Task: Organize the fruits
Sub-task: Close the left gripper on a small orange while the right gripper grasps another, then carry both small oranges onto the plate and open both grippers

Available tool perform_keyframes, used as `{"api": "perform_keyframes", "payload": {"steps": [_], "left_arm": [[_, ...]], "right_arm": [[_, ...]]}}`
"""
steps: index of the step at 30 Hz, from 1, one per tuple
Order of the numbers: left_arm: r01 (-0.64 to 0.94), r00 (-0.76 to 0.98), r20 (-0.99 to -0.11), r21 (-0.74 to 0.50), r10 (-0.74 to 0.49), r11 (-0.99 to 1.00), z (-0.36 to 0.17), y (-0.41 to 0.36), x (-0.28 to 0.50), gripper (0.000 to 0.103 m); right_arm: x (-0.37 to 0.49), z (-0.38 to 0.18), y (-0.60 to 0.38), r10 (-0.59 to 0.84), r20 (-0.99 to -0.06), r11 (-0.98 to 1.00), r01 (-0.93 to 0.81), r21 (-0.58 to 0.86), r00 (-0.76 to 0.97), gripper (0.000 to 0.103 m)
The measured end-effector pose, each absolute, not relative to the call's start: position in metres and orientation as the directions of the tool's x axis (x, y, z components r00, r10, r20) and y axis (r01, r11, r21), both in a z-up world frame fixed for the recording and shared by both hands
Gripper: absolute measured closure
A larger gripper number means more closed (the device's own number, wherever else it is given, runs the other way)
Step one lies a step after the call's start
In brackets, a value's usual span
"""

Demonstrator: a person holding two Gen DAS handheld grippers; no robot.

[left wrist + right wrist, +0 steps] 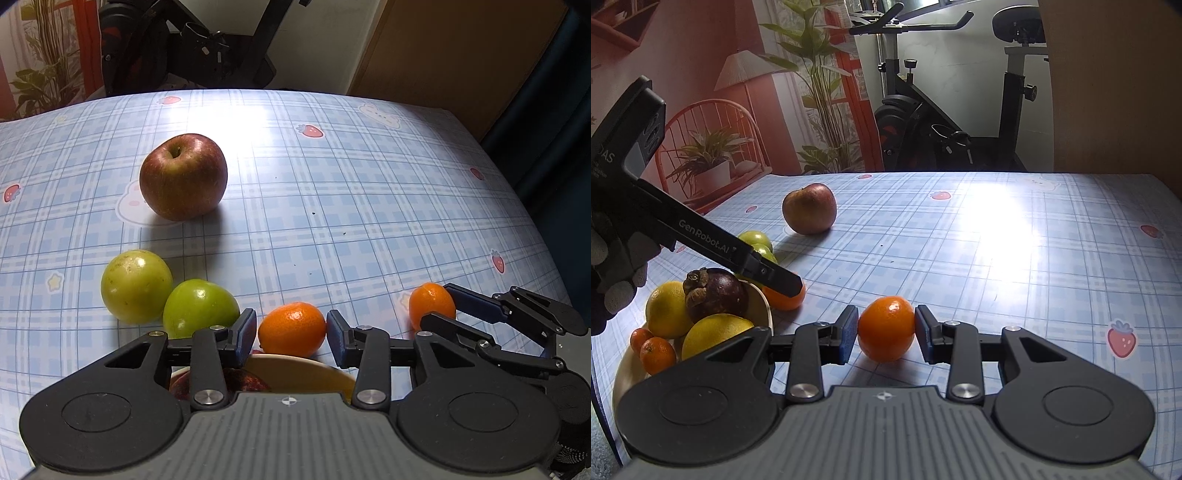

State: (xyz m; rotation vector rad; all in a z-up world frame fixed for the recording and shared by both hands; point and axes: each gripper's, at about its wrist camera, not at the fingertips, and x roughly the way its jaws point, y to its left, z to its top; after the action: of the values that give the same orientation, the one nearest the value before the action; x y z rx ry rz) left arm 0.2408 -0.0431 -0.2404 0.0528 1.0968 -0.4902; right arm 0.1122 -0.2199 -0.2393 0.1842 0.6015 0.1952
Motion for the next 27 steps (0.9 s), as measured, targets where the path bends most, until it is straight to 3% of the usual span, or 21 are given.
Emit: {"api": "perform_keyframes", "payload": {"steps": [14, 27], "left_arm": [[0.407, 0.39, -0.85, -0.187, -0.355, 0.894, -0.238, -0.05, 0.234, 0.06], [0.455, 0.47, -0.764, -0.221, -0.443, 0.863, -0.187, -0.027, 0.186, 0.061]], "right_arm": [[0.109, -0.241, -0.223, 0.229, -0.532, 0.963, -0.11, 0.245, 0.815, 0.067], [0.079, -0.223, -0.205, 0.244, -0.511, 0.958, -0.123, 0.259, 0.824, 0.067]]}}
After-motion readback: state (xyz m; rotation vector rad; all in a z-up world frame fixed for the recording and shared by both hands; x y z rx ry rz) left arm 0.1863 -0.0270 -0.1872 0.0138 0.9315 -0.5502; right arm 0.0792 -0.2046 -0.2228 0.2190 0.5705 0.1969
